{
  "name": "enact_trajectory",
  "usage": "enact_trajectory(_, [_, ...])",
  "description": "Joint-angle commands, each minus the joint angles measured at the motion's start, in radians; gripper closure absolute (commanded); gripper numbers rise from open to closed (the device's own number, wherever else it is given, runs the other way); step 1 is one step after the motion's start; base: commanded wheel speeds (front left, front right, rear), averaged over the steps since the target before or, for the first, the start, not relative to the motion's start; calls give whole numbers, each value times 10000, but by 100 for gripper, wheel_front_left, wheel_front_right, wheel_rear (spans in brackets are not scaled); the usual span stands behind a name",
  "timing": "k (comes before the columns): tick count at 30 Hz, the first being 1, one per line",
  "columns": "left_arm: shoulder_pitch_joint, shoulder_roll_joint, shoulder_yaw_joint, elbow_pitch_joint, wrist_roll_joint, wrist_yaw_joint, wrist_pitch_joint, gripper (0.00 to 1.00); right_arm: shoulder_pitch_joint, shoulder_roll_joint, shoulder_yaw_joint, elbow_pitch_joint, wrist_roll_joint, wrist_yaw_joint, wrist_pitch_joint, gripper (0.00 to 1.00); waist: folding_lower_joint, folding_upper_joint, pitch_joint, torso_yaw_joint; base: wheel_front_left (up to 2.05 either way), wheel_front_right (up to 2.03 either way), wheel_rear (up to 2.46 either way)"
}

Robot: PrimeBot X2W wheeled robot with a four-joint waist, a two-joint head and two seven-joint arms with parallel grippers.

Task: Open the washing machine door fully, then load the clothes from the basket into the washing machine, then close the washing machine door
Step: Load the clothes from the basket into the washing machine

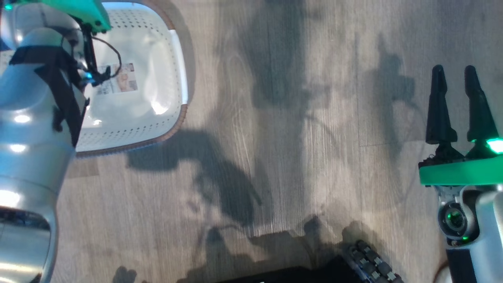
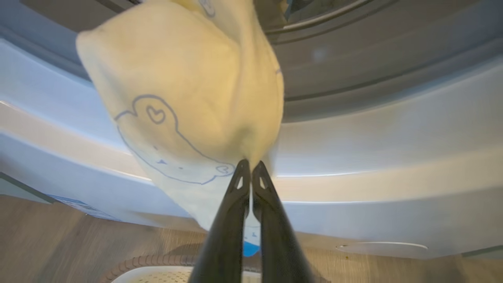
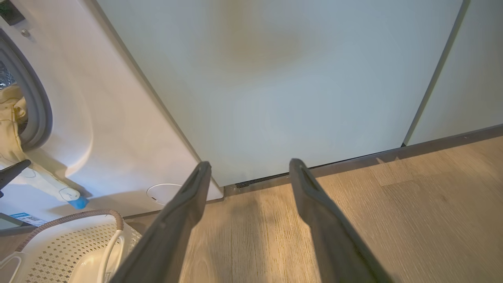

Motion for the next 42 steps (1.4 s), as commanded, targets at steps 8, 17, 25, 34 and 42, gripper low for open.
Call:
enact_trajectory(8, [787, 1429, -6, -3216, 47, 361, 1697, 100, 402, -15, 28, -339, -99, 44, -95, 0, 0, 0, -215, 300, 0, 0, 0])
enact_trajectory(17, [655, 2831, -40, -6068, 544, 930, 3599, 100, 336, -14, 263, -298, 181, 44, -95, 0, 0, 0, -244, 47, 0, 0, 0])
enact_trajectory(25, [-428, 3698, 19, -6199, 798, 789, 4790, 100, 248, -14, 566, -210, 567, 44, -95, 0, 0, 0, -75, -572, 0, 0, 0])
enact_trajectory(34, [-2118, 4204, -195, -4847, 1181, 233, 5618, 100, 122, -14, 799, -148, 925, 44, -95, 0, 0, 0, 379, -1194, 0, 0, 0])
enact_trajectory(42, [-4012, 4526, -596, -3652, 2021, -162, 5933, 100, -76, -14, 1180, -214, 1345, 44, -95, 0, 0, 0, 1005, -1729, 0, 0, 0])
